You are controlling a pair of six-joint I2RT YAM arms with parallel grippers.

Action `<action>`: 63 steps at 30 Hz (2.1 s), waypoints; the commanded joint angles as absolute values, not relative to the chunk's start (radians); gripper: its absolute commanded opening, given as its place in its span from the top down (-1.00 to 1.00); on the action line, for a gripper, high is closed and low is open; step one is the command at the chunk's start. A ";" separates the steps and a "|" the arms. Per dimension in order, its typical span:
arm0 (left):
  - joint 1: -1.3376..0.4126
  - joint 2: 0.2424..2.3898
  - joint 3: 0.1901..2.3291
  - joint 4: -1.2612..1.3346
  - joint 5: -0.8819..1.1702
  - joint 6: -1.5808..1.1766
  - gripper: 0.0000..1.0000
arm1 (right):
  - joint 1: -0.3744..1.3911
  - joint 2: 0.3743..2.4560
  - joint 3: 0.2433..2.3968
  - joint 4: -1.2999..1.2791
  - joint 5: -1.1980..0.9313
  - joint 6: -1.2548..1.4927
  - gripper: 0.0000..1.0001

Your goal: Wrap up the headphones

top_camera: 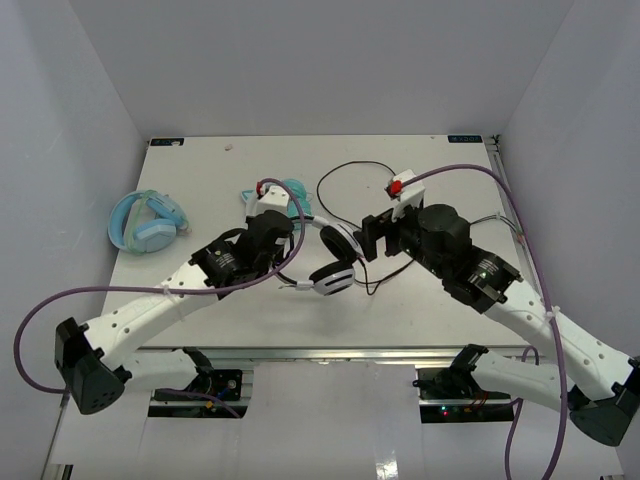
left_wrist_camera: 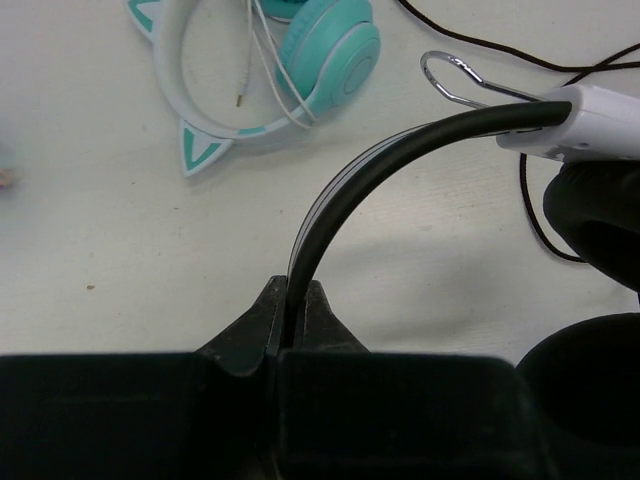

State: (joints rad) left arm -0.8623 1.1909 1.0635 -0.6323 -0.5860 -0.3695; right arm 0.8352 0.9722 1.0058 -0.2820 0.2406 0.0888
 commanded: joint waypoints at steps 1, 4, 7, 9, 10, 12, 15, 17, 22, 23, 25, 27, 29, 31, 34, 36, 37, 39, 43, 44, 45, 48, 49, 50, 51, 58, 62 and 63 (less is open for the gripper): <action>-0.858 1.056 1.160 -0.709 -0.667 -0.449 1.00 | 0.834 0.871 1.028 -0.256 0.166 0.015 -0.85; -0.851 1.011 1.209 -0.740 -0.658 -0.450 1.00 | 0.834 0.816 0.990 -0.248 0.061 0.000 -0.81; -0.851 0.971 1.265 -0.793 -0.646 -0.446 1.00 | 0.834 0.739 0.892 -0.155 0.014 -0.047 -0.75; -0.849 0.928 1.285 -0.824 -0.674 -0.456 1.00 | 0.834 0.687 0.816 -0.111 -0.026 -0.061 -0.70; -0.848 0.906 1.289 -0.827 -0.682 -0.459 1.00 | 0.834 0.665 0.788 -0.085 -0.061 -0.071 -0.70; -0.848 0.872 1.298 -0.825 -0.681 -0.463 1.00 | 0.834 0.633 0.745 -0.038 -0.124 -0.095 -0.69; -0.848 0.835 1.308 -0.819 -0.654 -0.484 1.00 | 0.834 0.612 0.677 0.040 -0.240 -0.111 -0.69; -0.848 0.818 1.319 -0.813 -0.630 -0.499 1.00 | 0.834 0.606 0.634 0.129 -0.276 -0.113 -0.70; -0.849 0.796 1.340 -0.773 -0.537 -0.517 1.00 | 0.836 0.641 0.529 0.312 -0.365 -0.088 -0.69; -0.848 0.798 1.345 -0.769 -0.520 -0.523 1.00 | 0.836 0.659 0.519 0.346 -0.390 -0.082 -0.68; -0.849 0.802 1.350 -0.759 -0.494 -0.536 1.00 | 0.835 0.694 0.504 0.401 -0.429 -0.071 -0.66; -0.849 0.798 1.350 -0.749 -0.471 -0.552 1.00 | 0.834 0.727 0.493 0.452 -0.457 -0.064 -0.65; -0.849 0.784 1.350 -0.729 -0.457 -0.566 1.00 | 0.834 0.743 0.470 0.498 -0.466 -0.063 -0.64; -0.848 0.768 1.350 -0.710 -0.436 -0.573 1.00 | 0.834 0.754 0.439 0.540 -0.471 -0.064 -0.62; -0.848 0.754 1.348 -0.687 -0.385 -0.593 1.00 | 0.835 0.771 0.391 0.629 -0.482 -0.069 -0.61; -0.848 0.742 1.341 -0.673 -0.359 -0.605 1.00 | 0.834 0.790 0.370 0.687 -0.491 -0.073 -0.60; -0.848 0.732 1.332 -0.660 -0.341 -0.613 1.00 | 0.834 0.808 0.365 0.718 -0.498 -0.073 -0.58; -0.850 0.716 1.320 -0.638 -0.320 -0.622 1.00 | 0.834 0.841 0.360 0.749 -0.511 -0.073 -0.54; -0.848 0.702 1.302 -0.619 -0.277 -0.642 1.00 | 0.835 0.895 0.347 0.819 -0.512 -0.063 -0.44; -0.848 0.698 1.298 -0.613 -0.270 -0.646 1.00 | 0.836 0.914 0.339 0.839 -0.511 -0.060 -0.43; -0.848 0.690 1.293 -0.604 -0.265 -0.649 1.00 | 0.835 0.927 0.327 0.856 -0.508 -0.058 -0.42; -0.850 0.677 1.276 -0.588 -0.242 -0.660 1.00 | 0.834 0.970 0.311 0.917 -0.506 -0.042 -0.36; -0.850 0.672 1.273 -0.581 -0.239 -0.661 1.00 | 0.834 0.982 0.307 0.932 -0.511 -0.036 -0.34; -0.849 0.670 1.269 -0.578 -0.239 -0.662 1.00 | 0.834 0.998 0.305 0.950 -0.521 -0.025 -0.33; -0.848 0.669 1.265 -0.577 -0.240 -0.662 1.00 | 0.834 1.012 0.303 0.969 -0.526 -0.016 -0.32; -0.850 0.655 1.244 -0.563 -0.256 -0.670 1.00 | 0.848 1.102 0.281 1.108 -0.549 0.048 -0.25; -0.848 0.648 1.202 -0.517 -0.244 -0.684 1.00 | 0.861 1.165 0.278 1.161 -0.545 0.060 -0.23; -0.848 0.650 1.201 -0.518 -0.245 -0.684 1.00 | 0.862 1.184 0.272 1.173 -0.545 0.064 -0.23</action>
State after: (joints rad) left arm -0.8520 0.6623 1.2089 -0.6423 -0.2650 -0.6290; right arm 0.8491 1.1301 0.2829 1.0251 -0.5379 0.0371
